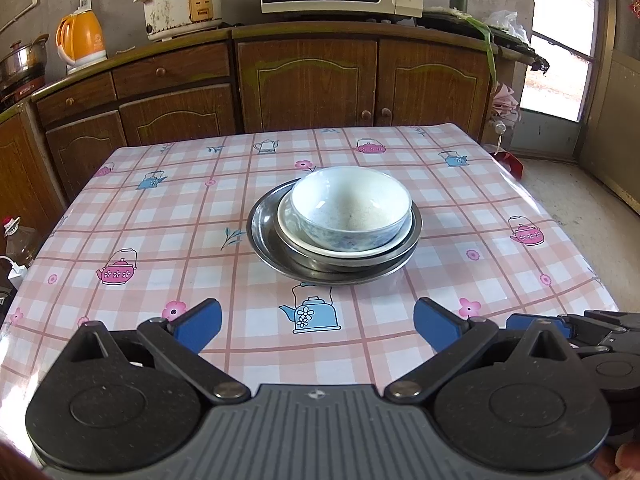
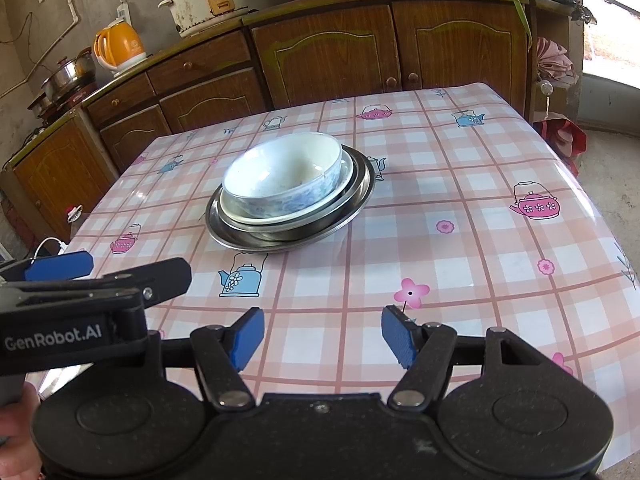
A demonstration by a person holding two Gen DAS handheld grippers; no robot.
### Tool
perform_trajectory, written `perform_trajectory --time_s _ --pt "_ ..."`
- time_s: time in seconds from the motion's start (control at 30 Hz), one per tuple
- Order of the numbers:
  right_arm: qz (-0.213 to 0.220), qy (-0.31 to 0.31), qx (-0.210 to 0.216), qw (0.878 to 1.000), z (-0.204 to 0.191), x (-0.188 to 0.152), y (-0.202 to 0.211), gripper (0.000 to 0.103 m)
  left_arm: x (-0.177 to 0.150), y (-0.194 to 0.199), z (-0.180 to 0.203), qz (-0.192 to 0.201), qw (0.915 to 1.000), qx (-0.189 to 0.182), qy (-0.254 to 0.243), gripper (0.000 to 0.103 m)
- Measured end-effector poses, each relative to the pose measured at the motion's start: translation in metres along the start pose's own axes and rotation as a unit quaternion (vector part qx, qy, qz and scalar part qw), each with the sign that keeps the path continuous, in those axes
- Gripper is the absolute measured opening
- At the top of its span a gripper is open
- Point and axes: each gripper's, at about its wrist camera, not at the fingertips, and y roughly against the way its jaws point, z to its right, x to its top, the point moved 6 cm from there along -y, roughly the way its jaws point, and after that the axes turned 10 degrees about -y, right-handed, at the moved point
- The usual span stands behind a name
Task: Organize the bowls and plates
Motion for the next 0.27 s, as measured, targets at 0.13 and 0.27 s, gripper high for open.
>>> perform_trajectory --time_s 0.13,0.27 --pt "-0.003 0.000 -0.001 1.000 0.0005 -0.0010 -0.0017 0.079 0.0002 -0.0002 0.0015 0.003 1.0000 -0.005 -0.003 0.103" --pt "-0.004 0.000 -0.002 1.000 0.0010 -0.0004 -0.0023 0.079 -0.0002 -0.0024 0.0030 -0.001 0.9999 -0.010 -0.004 0.103"
